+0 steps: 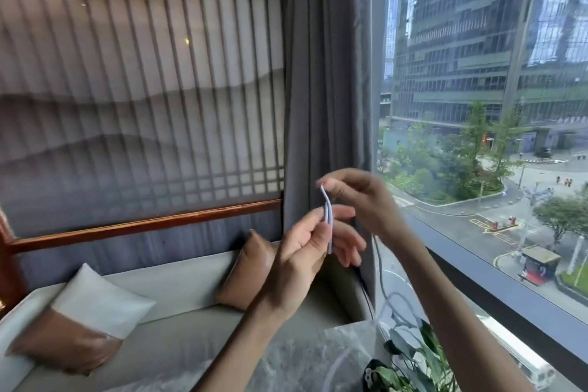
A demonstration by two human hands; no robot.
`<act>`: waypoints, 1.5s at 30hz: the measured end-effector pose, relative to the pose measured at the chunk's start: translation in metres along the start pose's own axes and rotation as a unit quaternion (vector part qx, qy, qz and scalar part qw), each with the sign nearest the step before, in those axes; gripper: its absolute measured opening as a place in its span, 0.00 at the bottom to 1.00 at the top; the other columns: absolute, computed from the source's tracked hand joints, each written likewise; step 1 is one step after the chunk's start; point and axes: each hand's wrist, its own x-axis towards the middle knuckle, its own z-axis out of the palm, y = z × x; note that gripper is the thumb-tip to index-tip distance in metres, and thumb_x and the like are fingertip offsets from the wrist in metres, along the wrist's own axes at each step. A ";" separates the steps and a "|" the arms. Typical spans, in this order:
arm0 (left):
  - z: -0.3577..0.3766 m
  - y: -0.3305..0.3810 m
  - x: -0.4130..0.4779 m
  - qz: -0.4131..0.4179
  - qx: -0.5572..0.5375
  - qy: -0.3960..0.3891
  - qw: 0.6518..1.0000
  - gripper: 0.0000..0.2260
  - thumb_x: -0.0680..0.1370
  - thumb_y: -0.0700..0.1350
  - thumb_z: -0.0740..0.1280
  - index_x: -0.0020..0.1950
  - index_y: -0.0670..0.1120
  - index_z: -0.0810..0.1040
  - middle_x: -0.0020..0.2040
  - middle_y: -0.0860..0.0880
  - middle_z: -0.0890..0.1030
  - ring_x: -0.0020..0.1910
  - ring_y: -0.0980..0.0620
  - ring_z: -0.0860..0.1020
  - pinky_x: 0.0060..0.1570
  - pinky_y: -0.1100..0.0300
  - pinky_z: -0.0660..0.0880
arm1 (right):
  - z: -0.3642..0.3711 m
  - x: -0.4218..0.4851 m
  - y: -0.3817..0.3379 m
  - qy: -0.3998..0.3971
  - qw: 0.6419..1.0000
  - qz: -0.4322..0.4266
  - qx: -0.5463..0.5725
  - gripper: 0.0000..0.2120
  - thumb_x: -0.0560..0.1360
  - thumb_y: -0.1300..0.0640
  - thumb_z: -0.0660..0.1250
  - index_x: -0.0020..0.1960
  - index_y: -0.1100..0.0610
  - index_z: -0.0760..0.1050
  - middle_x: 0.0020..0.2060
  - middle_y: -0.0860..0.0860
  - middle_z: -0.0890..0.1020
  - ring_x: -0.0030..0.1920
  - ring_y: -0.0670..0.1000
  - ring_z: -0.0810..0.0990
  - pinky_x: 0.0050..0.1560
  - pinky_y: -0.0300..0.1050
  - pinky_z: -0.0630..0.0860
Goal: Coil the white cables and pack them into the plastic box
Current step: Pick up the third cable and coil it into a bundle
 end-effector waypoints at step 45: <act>-0.068 0.068 -0.005 0.122 -0.117 0.094 0.981 0.16 0.79 0.34 0.57 0.66 0.36 0.72 0.63 0.42 0.81 0.63 0.47 0.79 0.61 0.60 0.75 | 0.103 -0.021 0.012 -0.212 0.954 -0.083 -0.194 0.08 0.81 0.63 0.61 0.46 0.57 0.75 0.36 0.52 0.76 0.38 0.50 0.76 0.42 0.46 0.74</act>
